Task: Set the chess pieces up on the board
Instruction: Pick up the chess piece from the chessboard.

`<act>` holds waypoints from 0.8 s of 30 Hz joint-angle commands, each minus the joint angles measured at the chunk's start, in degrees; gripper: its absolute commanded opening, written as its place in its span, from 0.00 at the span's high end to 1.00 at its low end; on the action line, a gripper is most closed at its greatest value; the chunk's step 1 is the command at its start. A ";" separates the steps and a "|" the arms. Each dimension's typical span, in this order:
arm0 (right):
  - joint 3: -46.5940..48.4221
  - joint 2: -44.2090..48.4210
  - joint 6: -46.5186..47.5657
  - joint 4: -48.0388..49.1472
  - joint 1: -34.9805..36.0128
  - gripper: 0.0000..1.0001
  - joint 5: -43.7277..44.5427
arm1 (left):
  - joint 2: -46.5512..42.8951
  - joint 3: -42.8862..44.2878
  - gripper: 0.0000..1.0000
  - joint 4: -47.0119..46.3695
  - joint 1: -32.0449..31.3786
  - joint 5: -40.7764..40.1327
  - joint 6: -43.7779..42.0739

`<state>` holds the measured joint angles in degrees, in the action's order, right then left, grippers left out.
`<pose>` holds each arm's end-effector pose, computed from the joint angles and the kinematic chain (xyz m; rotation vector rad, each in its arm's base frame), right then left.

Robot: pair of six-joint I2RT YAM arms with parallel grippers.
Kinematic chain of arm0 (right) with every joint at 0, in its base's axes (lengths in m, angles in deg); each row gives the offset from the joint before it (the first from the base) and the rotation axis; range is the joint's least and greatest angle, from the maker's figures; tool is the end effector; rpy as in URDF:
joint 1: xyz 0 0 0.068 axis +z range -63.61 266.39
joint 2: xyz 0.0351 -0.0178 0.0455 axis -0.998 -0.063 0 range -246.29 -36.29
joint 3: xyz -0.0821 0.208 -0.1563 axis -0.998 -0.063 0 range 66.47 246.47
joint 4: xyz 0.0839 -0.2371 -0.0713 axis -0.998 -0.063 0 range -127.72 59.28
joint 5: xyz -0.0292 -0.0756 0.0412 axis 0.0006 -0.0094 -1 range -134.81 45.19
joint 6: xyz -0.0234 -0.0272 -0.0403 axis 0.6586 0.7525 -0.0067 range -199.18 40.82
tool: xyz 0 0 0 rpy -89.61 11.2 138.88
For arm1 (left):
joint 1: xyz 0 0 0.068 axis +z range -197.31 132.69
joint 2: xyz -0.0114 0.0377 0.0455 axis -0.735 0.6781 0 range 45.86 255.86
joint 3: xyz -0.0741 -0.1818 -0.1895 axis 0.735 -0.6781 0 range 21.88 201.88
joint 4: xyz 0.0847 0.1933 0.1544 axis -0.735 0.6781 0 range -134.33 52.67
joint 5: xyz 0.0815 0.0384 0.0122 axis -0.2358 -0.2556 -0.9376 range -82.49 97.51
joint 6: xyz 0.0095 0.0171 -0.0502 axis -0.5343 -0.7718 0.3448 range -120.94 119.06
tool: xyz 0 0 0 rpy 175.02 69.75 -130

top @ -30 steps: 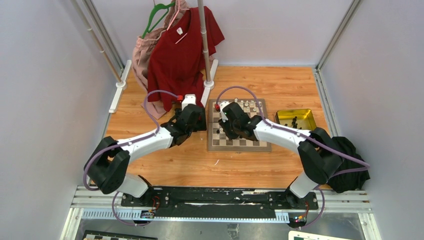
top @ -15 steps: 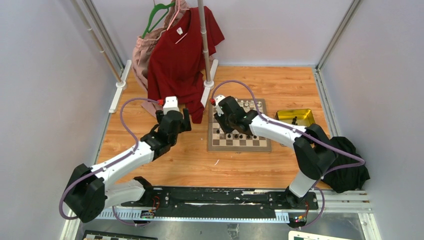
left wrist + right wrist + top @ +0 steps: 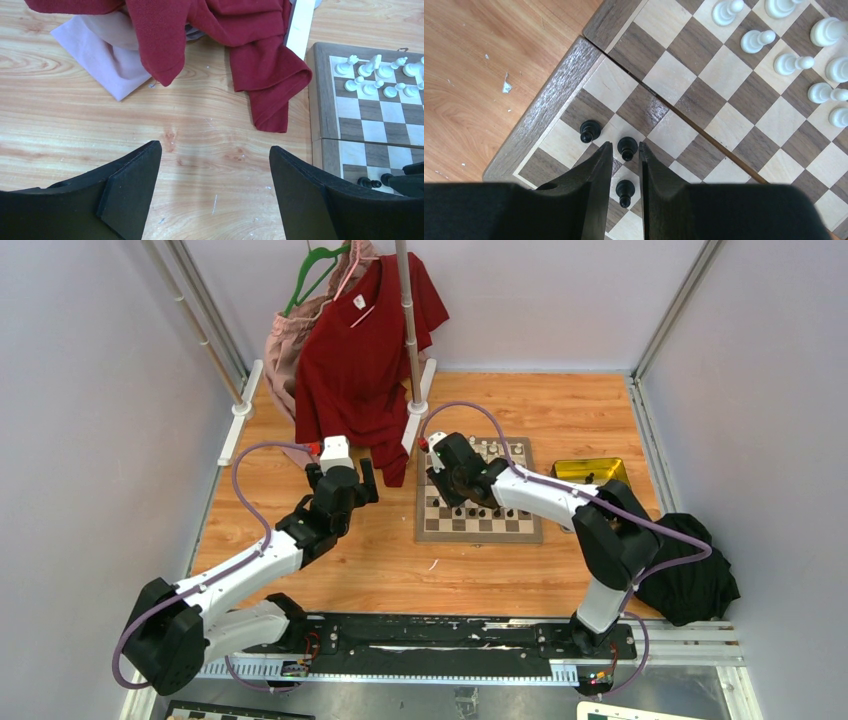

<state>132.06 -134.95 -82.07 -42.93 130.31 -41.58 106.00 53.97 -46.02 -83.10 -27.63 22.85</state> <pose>0.2713 0.2585 0.2132 -0.8097 2.2424 0.3280 0.1948 -0.1152 0.2344 -0.1732 1.9352 -0.0639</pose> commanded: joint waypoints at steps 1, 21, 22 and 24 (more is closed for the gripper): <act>1.74 -1.70 0.96 0.73 -0.89 0.70 0.13 | -0.39 -0.41 0.16 -2.60 0.30 -1.29 -0.16; -0.77 2.26 0.66 0.39 -1.53 1.00 -1.52 | 0.70 0.15 0.15 -2.57 0.29 -1.17 0.46; -1.24 2.89 0.55 0.36 -1.46 1.00 -1.64 | 0.76 0.22 0.15 -2.52 0.33 -1.00 0.54; -2.01 4.12 0.31 0.36 -1.38 1.00 -1.99 | 0.97 0.37 0.15 -2.52 0.35 -0.85 0.68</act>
<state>131.77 -134.64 -81.90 -42.25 129.32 -42.46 106.46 53.95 -46.90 -83.08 -27.61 22.98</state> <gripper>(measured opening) 0.067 0.846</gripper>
